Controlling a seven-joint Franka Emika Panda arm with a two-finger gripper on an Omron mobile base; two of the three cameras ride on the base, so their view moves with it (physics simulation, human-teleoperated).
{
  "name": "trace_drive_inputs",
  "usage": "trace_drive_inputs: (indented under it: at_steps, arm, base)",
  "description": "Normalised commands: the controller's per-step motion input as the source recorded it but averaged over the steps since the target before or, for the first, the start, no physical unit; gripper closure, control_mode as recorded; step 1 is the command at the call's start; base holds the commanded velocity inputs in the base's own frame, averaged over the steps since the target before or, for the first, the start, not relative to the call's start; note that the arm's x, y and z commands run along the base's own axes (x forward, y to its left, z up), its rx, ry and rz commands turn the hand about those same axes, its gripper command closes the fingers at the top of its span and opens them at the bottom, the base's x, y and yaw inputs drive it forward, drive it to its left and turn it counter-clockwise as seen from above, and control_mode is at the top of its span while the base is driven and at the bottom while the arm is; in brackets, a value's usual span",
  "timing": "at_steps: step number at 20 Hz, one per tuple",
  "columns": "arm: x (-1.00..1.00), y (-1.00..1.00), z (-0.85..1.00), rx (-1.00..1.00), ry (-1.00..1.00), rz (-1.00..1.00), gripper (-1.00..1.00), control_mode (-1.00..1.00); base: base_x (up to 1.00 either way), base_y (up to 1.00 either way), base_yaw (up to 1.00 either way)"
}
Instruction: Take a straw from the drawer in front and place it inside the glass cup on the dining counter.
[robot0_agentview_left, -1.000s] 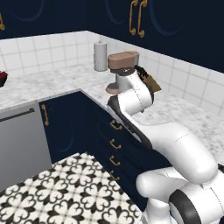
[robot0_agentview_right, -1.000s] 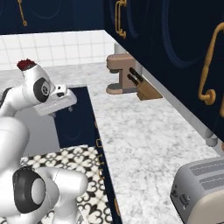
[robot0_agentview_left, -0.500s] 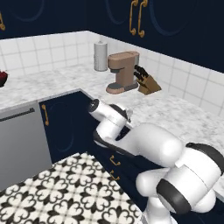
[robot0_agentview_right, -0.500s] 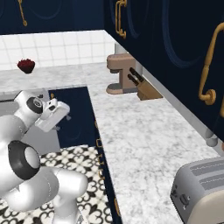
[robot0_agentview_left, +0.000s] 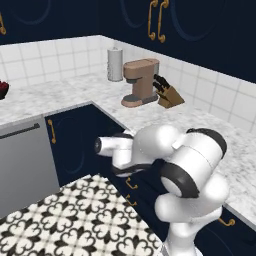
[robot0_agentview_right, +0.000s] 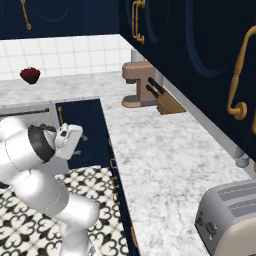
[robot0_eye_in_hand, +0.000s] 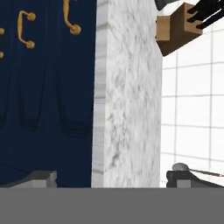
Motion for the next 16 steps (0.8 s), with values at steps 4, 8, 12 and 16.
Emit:
trace_drive_inputs:
  at_steps: [4,8,12,16]
  arm:
    - [0.62,0.00,-0.35,-0.20,-0.08,0.00,-1.00,-1.00]
    - [0.61,0.00,-0.41,-0.12,-0.05,0.00,-1.00,-1.00]
    - [0.64,0.00,-0.39,-0.06,-0.02,0.00,-1.00,-1.00]
    - [0.63,0.00,-0.36,-0.04,0.00,0.00,-1.00,-1.00]
  base:
    - [0.00,0.00,0.00]
    - [0.00,0.00,0.00]
    - [0.00,0.00,0.00]
    - [0.00,0.00,0.00]
